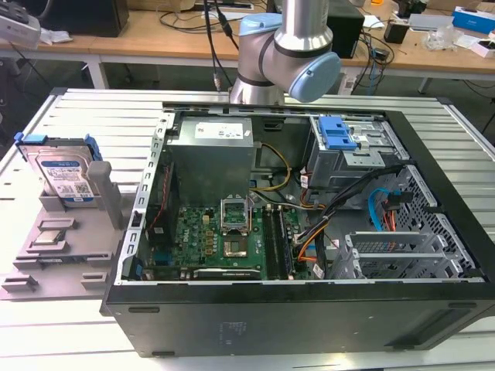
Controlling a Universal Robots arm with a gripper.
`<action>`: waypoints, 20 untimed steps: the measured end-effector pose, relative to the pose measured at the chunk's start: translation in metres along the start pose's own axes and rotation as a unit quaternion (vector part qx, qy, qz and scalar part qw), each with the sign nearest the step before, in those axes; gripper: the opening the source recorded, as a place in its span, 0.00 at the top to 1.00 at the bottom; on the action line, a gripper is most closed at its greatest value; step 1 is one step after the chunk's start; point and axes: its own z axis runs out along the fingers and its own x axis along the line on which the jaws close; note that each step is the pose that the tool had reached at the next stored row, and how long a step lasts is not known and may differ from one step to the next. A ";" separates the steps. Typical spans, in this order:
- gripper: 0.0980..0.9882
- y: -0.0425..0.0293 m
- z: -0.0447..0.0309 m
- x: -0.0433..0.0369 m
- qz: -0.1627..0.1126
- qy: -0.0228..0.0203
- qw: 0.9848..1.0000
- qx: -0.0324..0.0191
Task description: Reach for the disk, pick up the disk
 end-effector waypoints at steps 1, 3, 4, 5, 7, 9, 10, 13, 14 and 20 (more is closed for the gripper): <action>0.99 0.0000 0.0000 0.0000 -0.003 0.000 1.000 0.000; 0.99 0.0000 0.0000 0.0000 -0.013 0.000 1.000 0.000; 0.99 0.0000 0.0000 0.0000 -0.019 0.001 1.000 0.000; 0.99 0.0000 0.0000 0.0000 -0.025 0.001 1.000 0.000; 0.99 0.0000 0.0000 0.0000 -0.033 0.001 0.999 0.000; 0.99 0.0000 0.0000 0.0000 -0.043 0.002 0.999 0.000; 0.99 0.0000 0.0000 0.0000 -0.047 0.002 0.999 0.000; 0.99 0.0000 0.0000 0.0000 -0.055 0.002 0.998 0.000; 0.99 0.0000 0.0000 0.0000 -0.054 0.002 0.999 0.000; 0.99 0.0000 0.0008 0.0000 0.009 0.000 1.000 0.000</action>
